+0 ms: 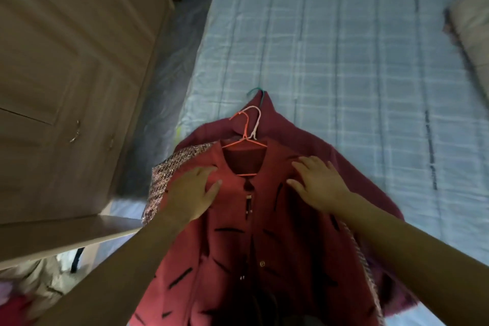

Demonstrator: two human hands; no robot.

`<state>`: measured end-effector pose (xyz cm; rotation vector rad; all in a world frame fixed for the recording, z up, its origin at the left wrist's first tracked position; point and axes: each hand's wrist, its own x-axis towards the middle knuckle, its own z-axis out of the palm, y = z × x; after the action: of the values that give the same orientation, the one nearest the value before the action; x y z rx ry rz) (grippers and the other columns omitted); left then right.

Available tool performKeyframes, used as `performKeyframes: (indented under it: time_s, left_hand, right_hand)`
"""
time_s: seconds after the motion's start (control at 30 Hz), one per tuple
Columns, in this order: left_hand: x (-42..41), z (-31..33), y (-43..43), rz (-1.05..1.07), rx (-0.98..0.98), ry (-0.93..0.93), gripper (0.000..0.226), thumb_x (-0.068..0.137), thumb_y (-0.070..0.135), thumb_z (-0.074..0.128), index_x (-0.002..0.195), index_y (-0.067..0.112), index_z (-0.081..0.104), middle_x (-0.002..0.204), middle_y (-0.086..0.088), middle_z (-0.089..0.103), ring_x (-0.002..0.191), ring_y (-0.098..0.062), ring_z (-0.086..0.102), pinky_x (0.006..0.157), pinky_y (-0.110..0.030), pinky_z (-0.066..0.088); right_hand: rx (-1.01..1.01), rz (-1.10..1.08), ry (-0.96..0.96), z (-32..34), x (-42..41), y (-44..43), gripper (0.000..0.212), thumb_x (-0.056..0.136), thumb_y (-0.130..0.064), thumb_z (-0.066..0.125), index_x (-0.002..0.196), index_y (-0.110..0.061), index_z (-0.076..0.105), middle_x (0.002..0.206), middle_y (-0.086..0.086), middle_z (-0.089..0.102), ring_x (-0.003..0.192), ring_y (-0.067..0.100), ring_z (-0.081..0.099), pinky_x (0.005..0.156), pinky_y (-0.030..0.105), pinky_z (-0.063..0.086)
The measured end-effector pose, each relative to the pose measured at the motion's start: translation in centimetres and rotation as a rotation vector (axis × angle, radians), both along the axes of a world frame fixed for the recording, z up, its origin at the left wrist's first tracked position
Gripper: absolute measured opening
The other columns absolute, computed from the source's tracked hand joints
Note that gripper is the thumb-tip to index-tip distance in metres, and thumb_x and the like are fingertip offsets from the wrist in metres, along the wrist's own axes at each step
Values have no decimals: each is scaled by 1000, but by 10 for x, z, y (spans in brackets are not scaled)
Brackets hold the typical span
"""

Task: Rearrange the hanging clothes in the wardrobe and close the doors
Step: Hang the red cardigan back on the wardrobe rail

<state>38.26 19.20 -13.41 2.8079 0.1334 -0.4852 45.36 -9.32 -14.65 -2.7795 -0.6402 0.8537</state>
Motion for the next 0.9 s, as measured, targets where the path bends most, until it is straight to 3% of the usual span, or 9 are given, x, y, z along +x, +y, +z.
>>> performKeyframes:
  time_s: [0.13, 0.23, 0.47, 0.6, 0.73, 0.9]
  left_hand:
    - [45, -51, 12, 55, 23, -11, 59, 83, 49, 32, 114, 10, 63, 114, -14, 64, 104, -33, 60, 92, -44, 49]
    - [70, -88, 27, 59, 89, 26, 58, 86, 44, 32, 120, 7, 60, 117, -18, 62, 107, -37, 58, 96, -47, 46]
    - [92, -133, 46, 31, 103, 150, 61, 85, 45, 28, 127, 12, 57, 119, -12, 64, 106, -32, 61, 97, -42, 45]
    - [94, -133, 44, 100, 41, 181, 45, 92, 41, 43, 125, 14, 56, 117, -12, 65, 106, -32, 60, 94, -41, 45]
    - [81, -109, 43, 86, -129, 74, 61, 89, 53, 29, 121, 10, 57, 114, -13, 65, 103, -32, 62, 91, -43, 47]
    - [57, -65, 41, 80, -209, 9, 62, 87, 55, 32, 122, 10, 57, 116, -13, 64, 107, -30, 60, 94, -40, 45]
  right_hand:
    - [20, 5, 12, -45, 49, 14, 55, 96, -45, 38, 141, -15, 34, 149, 7, 29, 135, 27, 27, 107, 44, 28]
    - [34, -42, 82, -77, 72, 24, 57, 96, -43, 41, 143, -13, 30, 150, 9, 29, 134, 28, 29, 106, 43, 33]
    - [103, -187, 219, -120, 78, 35, 60, 96, -39, 43, 147, -13, 24, 144, 10, 37, 126, 30, 41, 100, 42, 39]
    - [153, -222, 133, -121, 71, 37, 53, 96, -37, 45, 142, -14, 34, 134, 11, 44, 117, 30, 46, 94, 41, 43]
    - [266, -255, 70, -105, 62, 34, 43, 96, -34, 46, 135, -16, 46, 120, 11, 54, 107, 31, 53, 88, 42, 46]
    - [434, -288, -45, -64, 40, 29, 42, 92, -42, 44, 124, -18, 57, 106, 7, 61, 97, 28, 60, 82, 41, 50]
